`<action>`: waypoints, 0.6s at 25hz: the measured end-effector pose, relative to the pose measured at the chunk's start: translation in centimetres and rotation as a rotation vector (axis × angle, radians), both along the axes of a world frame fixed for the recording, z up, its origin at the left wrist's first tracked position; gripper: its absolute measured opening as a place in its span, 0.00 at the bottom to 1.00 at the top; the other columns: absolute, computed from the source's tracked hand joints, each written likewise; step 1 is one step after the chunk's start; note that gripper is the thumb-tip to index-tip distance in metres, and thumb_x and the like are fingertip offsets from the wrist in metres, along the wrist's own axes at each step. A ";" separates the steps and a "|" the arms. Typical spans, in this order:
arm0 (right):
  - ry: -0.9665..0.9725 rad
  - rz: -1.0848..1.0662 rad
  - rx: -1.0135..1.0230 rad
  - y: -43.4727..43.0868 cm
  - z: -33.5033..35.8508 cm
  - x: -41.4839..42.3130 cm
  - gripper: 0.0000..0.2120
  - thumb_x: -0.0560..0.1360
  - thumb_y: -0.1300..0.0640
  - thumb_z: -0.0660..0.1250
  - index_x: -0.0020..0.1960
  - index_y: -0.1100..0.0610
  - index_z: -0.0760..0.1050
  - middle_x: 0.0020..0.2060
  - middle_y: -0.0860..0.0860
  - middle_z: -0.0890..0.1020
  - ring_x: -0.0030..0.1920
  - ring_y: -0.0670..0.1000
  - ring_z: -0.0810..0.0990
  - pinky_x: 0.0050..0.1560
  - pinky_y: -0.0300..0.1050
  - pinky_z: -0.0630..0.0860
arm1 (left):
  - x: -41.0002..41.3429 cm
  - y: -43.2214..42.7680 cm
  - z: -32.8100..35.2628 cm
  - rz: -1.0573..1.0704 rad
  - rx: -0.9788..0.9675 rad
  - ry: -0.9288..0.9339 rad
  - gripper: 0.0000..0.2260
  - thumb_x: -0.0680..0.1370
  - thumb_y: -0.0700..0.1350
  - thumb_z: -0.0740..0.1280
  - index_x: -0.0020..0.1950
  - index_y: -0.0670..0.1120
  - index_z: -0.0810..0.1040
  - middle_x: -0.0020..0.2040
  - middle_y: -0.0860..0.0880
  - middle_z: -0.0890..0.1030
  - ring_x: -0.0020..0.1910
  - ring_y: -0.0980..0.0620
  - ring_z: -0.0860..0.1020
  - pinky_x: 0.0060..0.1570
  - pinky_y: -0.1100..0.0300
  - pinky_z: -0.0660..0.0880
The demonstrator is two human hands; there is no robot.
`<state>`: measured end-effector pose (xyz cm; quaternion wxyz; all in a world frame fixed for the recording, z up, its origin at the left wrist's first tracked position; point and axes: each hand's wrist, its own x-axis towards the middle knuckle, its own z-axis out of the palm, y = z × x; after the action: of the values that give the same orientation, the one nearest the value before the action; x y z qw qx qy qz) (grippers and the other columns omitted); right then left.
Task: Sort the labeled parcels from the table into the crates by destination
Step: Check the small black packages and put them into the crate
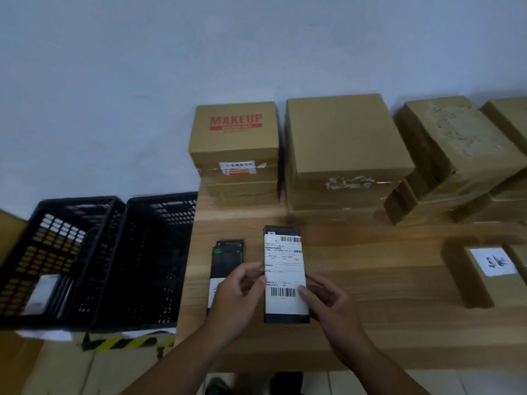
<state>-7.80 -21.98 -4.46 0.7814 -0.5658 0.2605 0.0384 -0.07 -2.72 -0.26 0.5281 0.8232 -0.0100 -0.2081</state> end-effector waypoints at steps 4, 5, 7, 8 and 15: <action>-0.056 0.111 -0.026 3.3 1.1 2.0 0.17 0.75 0.63 0.73 0.62 0.51 0.81 0.54 0.53 0.87 0.55 0.53 0.86 0.48 0.45 0.84 | -1.5 5.7 0.5 0.064 0.223 -0.206 0.11 0.80 0.53 0.65 0.63 0.60 0.76 0.57 0.65 0.79 0.56 0.65 0.77 0.54 0.61 0.77; -0.071 0.151 -0.046 4.4 1.3 2.5 0.17 0.75 0.63 0.73 0.62 0.50 0.82 0.54 0.52 0.87 0.55 0.53 0.86 0.48 0.45 0.84 | -2.1 7.5 0.7 0.052 0.322 -0.294 0.13 0.80 0.54 0.65 0.65 0.59 0.75 0.58 0.65 0.77 0.58 0.65 0.75 0.56 0.62 0.75; -0.095 0.238 -0.085 7.3 1.6 3.3 0.17 0.75 0.61 0.74 0.61 0.47 0.82 0.55 0.51 0.87 0.56 0.52 0.86 0.50 0.47 0.84 | -3.7 11.4 1.2 0.086 0.450 -0.420 0.15 0.79 0.53 0.66 0.65 0.56 0.75 0.59 0.62 0.76 0.58 0.63 0.74 0.56 0.63 0.74; -0.102 0.280 -0.102 9.0 1.7 3.6 0.18 0.74 0.60 0.75 0.61 0.46 0.82 0.54 0.50 0.87 0.55 0.51 0.86 0.50 0.48 0.85 | -4.7 13.3 1.4 0.123 0.490 -0.450 0.15 0.78 0.52 0.67 0.65 0.55 0.75 0.59 0.61 0.76 0.58 0.61 0.74 0.55 0.62 0.74; -0.122 0.643 -0.152 23.3 2.6 2.9 0.17 0.72 0.58 0.76 0.60 0.50 0.81 0.52 0.51 0.88 0.55 0.52 0.86 0.54 0.56 0.83 | -14.4 27.2 1.8 0.485 0.663 -0.440 0.14 0.77 0.51 0.68 0.63 0.52 0.78 0.57 0.57 0.78 0.55 0.55 0.77 0.54 0.59 0.74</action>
<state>-4.91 1.28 -1.91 0.6990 -0.6769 0.0236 0.2296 -14.44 24.49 1.56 0.2553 0.9508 0.1379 0.1088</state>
